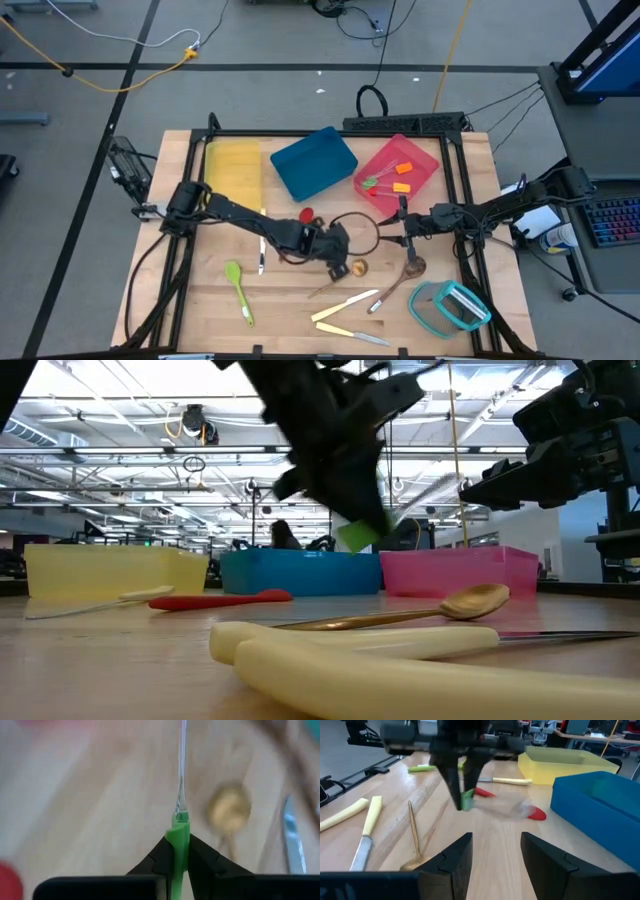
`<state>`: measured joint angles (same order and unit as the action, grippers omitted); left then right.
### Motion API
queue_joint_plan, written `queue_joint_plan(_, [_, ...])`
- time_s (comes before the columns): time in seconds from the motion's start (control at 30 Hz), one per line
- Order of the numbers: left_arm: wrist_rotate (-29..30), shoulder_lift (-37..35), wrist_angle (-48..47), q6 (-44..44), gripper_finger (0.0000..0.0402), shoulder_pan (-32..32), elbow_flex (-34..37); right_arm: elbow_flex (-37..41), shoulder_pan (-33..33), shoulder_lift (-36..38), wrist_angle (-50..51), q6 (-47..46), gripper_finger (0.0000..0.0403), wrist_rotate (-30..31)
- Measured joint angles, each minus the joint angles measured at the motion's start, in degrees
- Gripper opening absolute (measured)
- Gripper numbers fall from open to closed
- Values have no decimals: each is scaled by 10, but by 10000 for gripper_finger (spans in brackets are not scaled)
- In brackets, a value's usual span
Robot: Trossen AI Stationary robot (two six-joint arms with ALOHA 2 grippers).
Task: Pick & Place Kitchen Items
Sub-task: Put the green spatula into the red bin
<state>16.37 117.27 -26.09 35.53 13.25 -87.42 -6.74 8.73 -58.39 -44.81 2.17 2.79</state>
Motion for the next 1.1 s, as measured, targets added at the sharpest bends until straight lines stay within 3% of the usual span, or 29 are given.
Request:
queue_joint_plan(0.23, [20, 0, 91, -60, 38, -28, -1, 0, 0, 0, -13, -3, 160, 0])
queue_joint_plan(0.6, [19, -1, 285, -240, 33, -34, -1, 0, 0, 0, -99, -86, 160, -1])
queue_joint_plan(0.8, [18, -2, 295, -249, 46, -34, -1, 0, 0, 0, -106, -86, 160, -20])
queue_joint_plan(1.1, [22, -2, 293, -244, 35, -34, -1, 0, 6, 0, -130, -90, 160, -31])
